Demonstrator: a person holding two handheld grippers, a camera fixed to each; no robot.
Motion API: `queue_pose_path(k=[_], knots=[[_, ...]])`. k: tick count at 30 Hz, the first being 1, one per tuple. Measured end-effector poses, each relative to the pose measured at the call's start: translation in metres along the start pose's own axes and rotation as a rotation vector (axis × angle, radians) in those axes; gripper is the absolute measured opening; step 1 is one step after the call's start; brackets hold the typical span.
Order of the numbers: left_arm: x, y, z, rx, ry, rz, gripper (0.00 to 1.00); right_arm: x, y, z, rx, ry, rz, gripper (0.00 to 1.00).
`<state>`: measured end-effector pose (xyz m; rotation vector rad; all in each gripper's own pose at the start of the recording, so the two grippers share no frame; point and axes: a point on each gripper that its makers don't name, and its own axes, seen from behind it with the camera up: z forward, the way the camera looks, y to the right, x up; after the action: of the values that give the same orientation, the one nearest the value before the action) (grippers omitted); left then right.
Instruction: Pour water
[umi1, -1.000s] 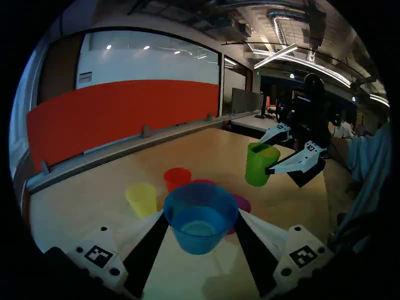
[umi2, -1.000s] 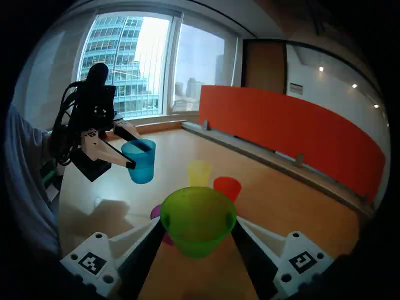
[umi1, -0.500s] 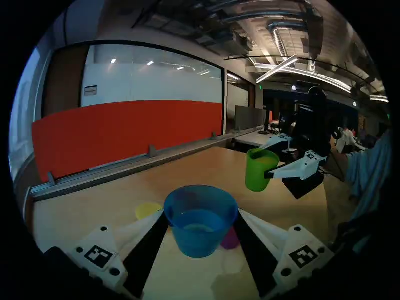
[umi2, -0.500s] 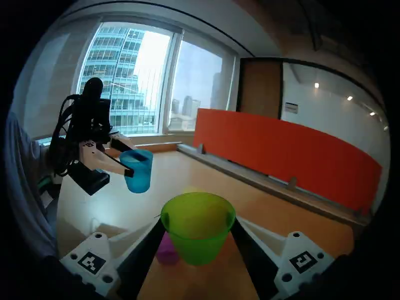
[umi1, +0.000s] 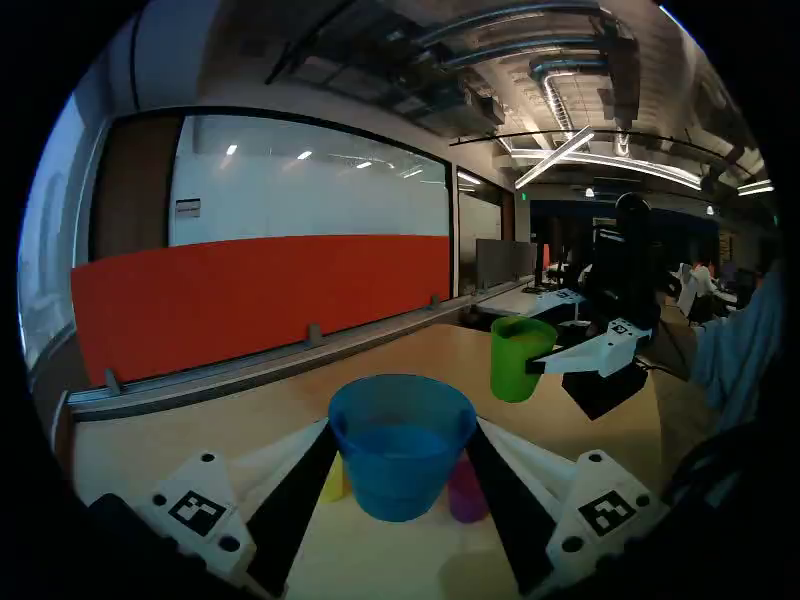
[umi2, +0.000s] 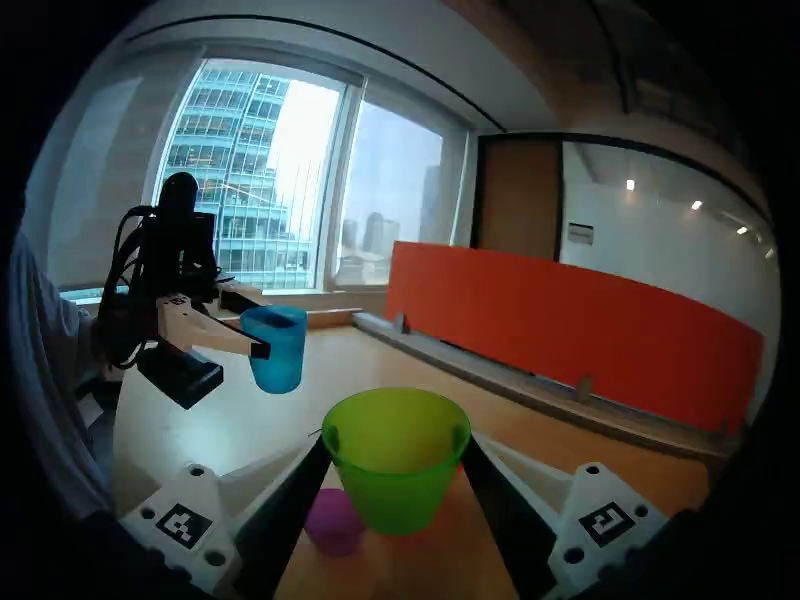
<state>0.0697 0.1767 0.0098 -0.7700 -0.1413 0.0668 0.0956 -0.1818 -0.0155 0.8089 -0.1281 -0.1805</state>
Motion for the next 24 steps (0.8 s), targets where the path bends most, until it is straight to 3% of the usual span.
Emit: queue_pose_path(k=[9, 24], knots=[[0.021, -0.001, -0.004, -0.001, 0.058, 0.000, 0.86, 0.016, -0.004, 0.006, 0.012, 0.052, 0.024, 0.92], [0.042, -0.001, -0.005, 0.001, 0.103, 0.026, 0.86, 0.030, -0.010, 0.014, 0.030, 0.081, 0.025, 0.92]])
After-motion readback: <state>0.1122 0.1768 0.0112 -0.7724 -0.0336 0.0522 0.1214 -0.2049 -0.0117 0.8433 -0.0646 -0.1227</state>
